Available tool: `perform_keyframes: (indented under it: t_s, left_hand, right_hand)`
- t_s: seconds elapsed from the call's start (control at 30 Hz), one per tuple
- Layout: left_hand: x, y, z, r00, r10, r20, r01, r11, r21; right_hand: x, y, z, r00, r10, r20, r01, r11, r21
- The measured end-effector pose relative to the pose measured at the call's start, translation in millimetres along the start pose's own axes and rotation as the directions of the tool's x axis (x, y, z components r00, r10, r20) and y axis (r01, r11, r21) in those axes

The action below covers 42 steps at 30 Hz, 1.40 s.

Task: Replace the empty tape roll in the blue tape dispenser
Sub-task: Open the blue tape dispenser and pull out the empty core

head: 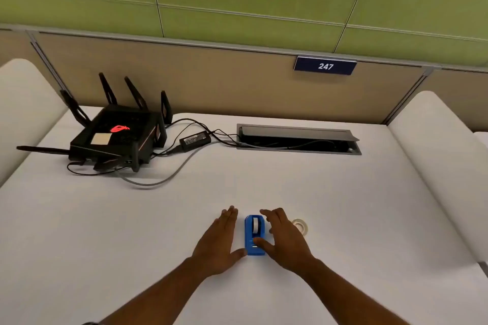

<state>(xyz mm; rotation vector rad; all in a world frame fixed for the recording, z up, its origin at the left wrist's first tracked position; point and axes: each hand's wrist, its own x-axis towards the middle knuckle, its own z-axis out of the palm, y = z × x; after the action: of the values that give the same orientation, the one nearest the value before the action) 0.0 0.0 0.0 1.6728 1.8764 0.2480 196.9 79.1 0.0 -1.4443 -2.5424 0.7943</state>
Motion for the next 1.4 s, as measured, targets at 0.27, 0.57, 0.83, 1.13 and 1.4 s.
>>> perform_keyframes:
  t_s: [0.27, 0.57, 0.83, 1.13, 1.4]
  left_hand:
    - [17, 15, 8, 0.998, 0.067, 0.021, -0.062, 0.979, -0.193]
    - [19, 11, 14, 1.000, 0.016, -0.014, -0.018, 0.977, -0.213]
    - [19, 12, 13, 1.000, 0.002, -0.009, -0.003, 0.981, -0.195]
    - [19, 13, 13, 1.000, -0.015, -0.015, 0.012, 0.978, -0.208]
    - [17, 17, 11, 1.000, -0.029, 0.012, 0.031, 0.979, -0.201]
  right_hand:
    - [9, -3, 1, 0.999, -0.038, -0.013, 0.039, 0.994, 0.102]
    - [22, 1, 6, 1.000, -0.014, 0.009, 0.014, 0.999, 0.048]
    - [27, -2, 8, 0.999, -0.033, -0.005, 0.033, 0.998, -0.059]
    - [25, -8, 11, 0.996, -0.045, -0.074, 0.040, 0.997, -0.072]
    - [19, -10, 3, 0.995, -0.016, -0.103, 0.031, 0.990, 0.140]
